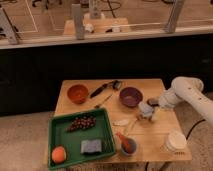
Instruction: Place towel in metal cup
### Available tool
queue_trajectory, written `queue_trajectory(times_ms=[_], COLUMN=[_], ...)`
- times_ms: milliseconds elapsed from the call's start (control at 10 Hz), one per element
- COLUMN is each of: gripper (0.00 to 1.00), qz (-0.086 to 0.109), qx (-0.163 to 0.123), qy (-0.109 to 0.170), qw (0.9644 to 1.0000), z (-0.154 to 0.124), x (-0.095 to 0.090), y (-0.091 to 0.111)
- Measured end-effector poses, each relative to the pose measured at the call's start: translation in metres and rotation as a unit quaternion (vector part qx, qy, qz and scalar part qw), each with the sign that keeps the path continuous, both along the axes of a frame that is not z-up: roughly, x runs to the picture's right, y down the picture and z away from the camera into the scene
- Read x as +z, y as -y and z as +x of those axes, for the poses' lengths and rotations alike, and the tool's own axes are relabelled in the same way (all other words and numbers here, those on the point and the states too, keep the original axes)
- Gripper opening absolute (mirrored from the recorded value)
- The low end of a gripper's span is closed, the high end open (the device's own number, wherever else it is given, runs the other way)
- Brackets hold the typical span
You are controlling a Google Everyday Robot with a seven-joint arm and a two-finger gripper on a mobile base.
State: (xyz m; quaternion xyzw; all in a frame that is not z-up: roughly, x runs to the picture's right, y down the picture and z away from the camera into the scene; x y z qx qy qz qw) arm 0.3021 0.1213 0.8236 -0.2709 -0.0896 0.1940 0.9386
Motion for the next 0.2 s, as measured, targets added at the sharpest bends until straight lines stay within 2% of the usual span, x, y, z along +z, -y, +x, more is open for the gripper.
queue_trajectory(times_ms=[200], gripper=[0.80], qz=[0.005], qx=[0.004], qy=[0.012], qw=[0.9999], z=[0.0147], x=[-0.0060], y=[-0.0018])
